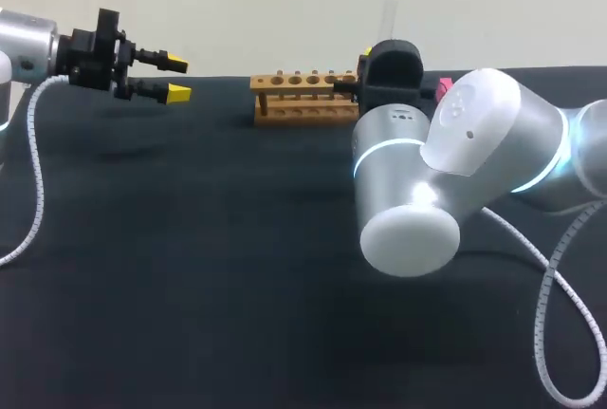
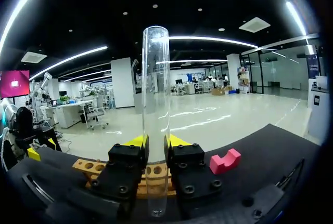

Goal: Grasp the test tube, adjust it, and insert it.

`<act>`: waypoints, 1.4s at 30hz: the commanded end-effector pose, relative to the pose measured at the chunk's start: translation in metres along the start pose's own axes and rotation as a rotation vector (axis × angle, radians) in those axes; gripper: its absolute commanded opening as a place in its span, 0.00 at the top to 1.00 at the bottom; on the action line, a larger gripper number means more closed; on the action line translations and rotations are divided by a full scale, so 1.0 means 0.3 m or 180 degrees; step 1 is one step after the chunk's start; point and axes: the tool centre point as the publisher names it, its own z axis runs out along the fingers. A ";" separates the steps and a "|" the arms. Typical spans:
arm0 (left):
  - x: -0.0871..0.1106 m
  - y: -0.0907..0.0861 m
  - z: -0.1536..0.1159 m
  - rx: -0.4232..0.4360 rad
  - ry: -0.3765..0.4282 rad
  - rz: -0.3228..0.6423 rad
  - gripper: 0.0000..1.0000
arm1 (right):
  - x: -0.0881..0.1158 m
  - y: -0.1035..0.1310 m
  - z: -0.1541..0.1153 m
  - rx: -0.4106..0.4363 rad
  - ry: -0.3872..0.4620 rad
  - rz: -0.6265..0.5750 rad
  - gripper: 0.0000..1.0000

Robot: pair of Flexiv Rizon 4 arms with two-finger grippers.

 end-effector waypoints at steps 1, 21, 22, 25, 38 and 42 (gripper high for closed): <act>0.004 0.000 -0.001 -0.0001 -0.0007 0.0009 0.00 | -0.020 0.016 0.056 -0.0062 -0.0106 0.0002 1.00; 0.004 0.000 -0.001 -0.0001 -0.0007 0.0009 0.00 | -0.067 0.092 0.201 -0.0340 -0.0419 -0.0123 1.00; 0.004 0.000 -0.001 -0.0001 -0.0007 0.0009 0.00 | -0.066 0.094 0.205 -0.0347 -0.0422 -0.0121 1.00; 0.004 0.000 -0.001 -0.0001 -0.0007 0.0009 0.00 | -0.056 0.099 0.219 -0.0370 -0.0426 -0.0146 1.00; 0.004 0.000 -0.001 -0.0001 -0.0007 0.0009 0.00 | -0.036 0.108 0.262 -0.0429 -0.0473 -0.0172 1.00; 0.004 0.000 -0.001 -0.0001 -0.0007 0.0009 0.00 | -0.027 0.105 0.268 -0.0438 -0.0445 -0.0195 1.00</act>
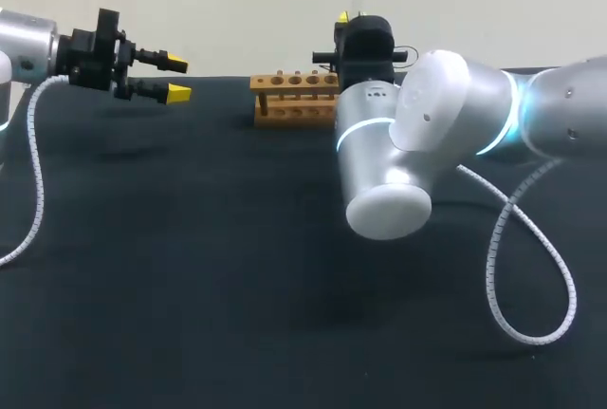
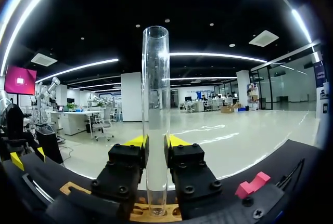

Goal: Grasp the test tube, adjust it, and insert it.

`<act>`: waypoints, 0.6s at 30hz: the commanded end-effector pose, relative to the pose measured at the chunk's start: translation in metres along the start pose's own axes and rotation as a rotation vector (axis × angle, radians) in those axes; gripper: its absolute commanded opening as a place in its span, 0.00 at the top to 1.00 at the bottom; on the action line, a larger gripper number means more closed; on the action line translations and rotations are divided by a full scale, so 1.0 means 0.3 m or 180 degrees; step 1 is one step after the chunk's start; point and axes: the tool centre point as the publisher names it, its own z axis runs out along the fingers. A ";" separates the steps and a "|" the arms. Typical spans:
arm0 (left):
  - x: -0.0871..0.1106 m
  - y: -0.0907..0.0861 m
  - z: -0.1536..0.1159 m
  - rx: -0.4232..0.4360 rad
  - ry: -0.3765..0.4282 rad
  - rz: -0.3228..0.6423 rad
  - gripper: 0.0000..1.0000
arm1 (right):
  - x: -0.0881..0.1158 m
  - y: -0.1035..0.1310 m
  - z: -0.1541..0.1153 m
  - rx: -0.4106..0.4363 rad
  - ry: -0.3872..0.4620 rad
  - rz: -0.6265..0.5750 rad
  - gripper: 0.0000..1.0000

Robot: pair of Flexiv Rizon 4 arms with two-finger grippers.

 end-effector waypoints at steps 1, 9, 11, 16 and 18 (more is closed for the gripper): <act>0.004 0.000 -0.001 -0.0001 -0.0006 0.0009 0.00 | 0.010 -0.012 0.011 -0.0193 0.0006 -0.0006 1.00; 0.004 0.000 -0.001 -0.0001 -0.0006 0.0009 0.00 | 0.028 -0.016 0.011 -0.0201 0.0052 -0.0018 1.00; 0.004 0.000 -0.001 -0.0001 -0.0006 0.0009 0.00 | 0.035 -0.016 0.013 -0.0202 0.0057 -0.0018 1.00; 0.004 0.000 -0.001 -0.0001 -0.0006 0.0009 0.00 | 0.062 -0.014 0.018 -0.0227 0.0087 -0.0006 1.00; 0.004 0.000 -0.001 -0.0001 -0.0006 0.0009 0.00 | 0.075 -0.012 0.021 -0.0238 0.0099 0.0004 1.00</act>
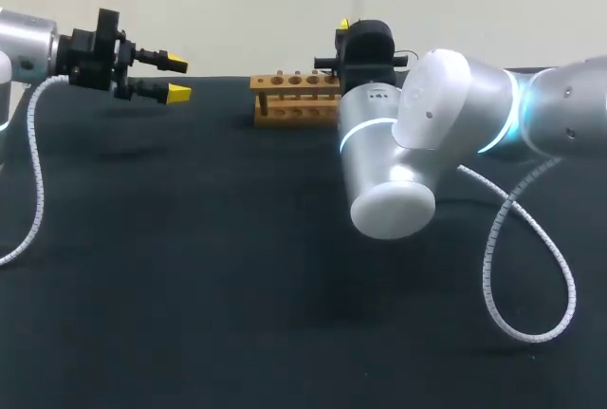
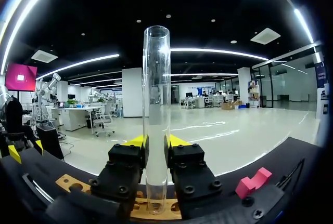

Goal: Grasp the test tube, adjust it, and insert it.

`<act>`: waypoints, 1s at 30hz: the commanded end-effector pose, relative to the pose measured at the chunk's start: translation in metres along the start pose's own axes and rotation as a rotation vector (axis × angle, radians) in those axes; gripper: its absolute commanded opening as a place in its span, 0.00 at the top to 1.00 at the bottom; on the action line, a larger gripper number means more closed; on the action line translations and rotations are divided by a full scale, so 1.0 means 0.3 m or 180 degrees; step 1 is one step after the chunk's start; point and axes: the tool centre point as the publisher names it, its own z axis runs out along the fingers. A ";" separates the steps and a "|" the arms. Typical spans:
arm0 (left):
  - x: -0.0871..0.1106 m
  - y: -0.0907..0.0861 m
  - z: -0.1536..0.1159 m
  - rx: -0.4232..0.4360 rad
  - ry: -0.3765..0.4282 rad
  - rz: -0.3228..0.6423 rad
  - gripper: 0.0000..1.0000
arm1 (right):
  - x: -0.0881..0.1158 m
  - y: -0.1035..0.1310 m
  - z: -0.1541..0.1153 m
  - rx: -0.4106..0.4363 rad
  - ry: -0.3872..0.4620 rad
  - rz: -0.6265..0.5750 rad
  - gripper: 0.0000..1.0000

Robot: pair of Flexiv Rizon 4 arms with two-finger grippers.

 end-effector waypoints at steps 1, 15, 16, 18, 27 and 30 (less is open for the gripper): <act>0.004 0.000 -0.001 -0.0001 -0.0006 0.0009 0.00 | 0.026 -0.005 0.018 -0.0216 -0.0016 0.0013 1.00; 0.004 0.000 -0.001 -0.0001 -0.0006 0.0009 0.00 | 0.099 0.010 0.021 -0.0292 0.0095 0.0088 1.00; 0.004 0.000 -0.001 -0.0001 -0.0006 0.0009 0.00 | 0.103 0.009 0.020 -0.0289 0.0096 0.0098 1.00; 0.004 0.000 -0.001 -0.0001 -0.0006 0.0009 0.00 | 0.111 0.008 0.018 -0.0277 0.0096 0.0117 1.00; 0.004 0.000 -0.001 -0.0001 -0.0006 0.0009 0.00 | 0.146 0.005 0.007 -0.0274 0.0132 0.0200 0.85; 0.004 0.000 -0.001 -0.0001 -0.0006 0.0009 0.00 | 0.157 0.005 0.005 -0.0282 0.0142 0.0206 0.93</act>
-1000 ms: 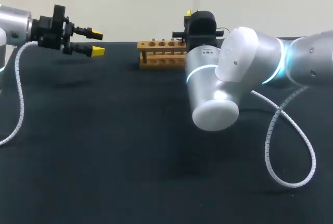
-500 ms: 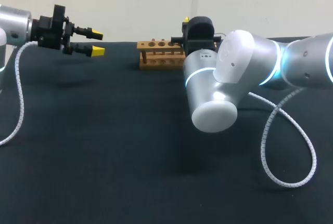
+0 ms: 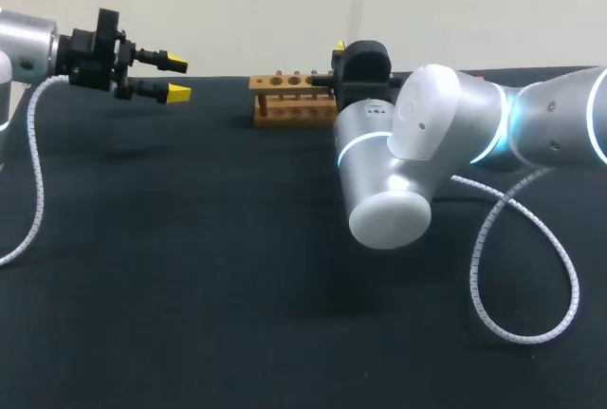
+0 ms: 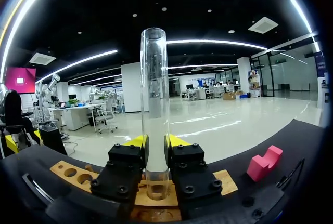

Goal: Grasp the test tube, adjust it, and insert it.

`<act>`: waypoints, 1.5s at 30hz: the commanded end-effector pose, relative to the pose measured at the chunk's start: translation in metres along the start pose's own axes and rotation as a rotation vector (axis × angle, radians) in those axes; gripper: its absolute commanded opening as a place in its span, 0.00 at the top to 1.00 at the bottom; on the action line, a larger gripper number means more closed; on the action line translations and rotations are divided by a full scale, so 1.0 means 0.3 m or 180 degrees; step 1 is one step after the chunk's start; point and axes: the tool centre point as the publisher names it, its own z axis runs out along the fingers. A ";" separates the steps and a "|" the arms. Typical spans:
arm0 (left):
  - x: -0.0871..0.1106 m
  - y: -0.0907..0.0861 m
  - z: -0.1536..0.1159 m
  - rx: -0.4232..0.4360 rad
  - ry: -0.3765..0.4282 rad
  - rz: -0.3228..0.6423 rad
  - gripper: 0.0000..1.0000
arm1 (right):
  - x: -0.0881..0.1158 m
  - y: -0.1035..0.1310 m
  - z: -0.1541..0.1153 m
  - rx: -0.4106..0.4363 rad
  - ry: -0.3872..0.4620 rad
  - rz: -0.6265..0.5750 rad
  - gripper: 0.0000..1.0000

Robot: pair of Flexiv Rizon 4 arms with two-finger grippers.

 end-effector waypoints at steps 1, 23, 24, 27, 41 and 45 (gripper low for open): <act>0.004 0.000 -0.001 -0.0001 -0.0006 0.0009 0.00 | 0.016 -0.006 -0.002 -0.0260 -0.0014 0.0013 0.90; 0.004 0.000 -0.001 -0.0001 -0.0006 0.0009 0.00 | 0.038 -0.007 -0.022 -0.0302 0.0113 0.0021 0.00; 0.004 0.000 -0.001 -0.0001 -0.0006 0.0009 0.00 | 0.033 -0.006 -0.030 -0.0305 0.0114 0.0014 0.00; 0.004 0.000 -0.001 -0.0001 -0.0006 0.0009 0.00 | 0.015 0.000 -0.071 -0.0385 0.0112 0.0014 0.00; 0.004 0.000 -0.001 -0.0001 -0.0006 0.0009 0.00 | -0.045 -0.008 -0.248 -0.0935 0.0095 0.0032 0.00; 0.004 0.000 -0.001 -0.0001 -0.0006 0.0009 0.00 | -0.053 -0.013 -0.272 -0.0954 0.0101 0.0035 0.00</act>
